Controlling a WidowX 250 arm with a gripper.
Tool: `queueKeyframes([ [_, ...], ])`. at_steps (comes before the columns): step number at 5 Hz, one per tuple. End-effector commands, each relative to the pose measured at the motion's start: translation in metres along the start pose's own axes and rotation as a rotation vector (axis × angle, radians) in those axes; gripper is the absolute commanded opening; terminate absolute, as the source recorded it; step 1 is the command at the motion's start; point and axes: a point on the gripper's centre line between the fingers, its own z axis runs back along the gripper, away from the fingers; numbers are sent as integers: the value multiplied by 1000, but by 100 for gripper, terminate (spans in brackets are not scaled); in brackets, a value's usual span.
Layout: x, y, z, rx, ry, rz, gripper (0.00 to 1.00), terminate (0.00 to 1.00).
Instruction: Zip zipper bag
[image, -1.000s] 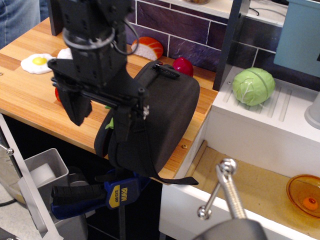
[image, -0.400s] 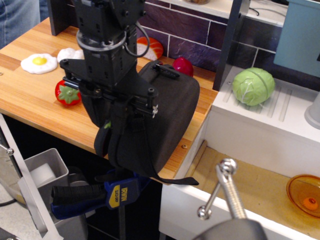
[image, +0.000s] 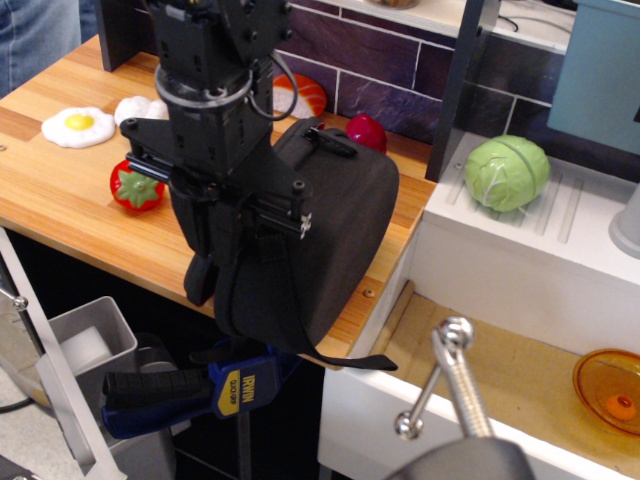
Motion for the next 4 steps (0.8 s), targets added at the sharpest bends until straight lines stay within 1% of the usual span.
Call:
queueKeyframes([
  [1,-24,7,-10,7,69,-50,0,0],
  [2,-45,14,-21,21,95,-60,0,0],
  [3,-61,16,-26,27,113,-47,0,0],
  [4,-59,20,-44,64,43,-37,0,0],
])
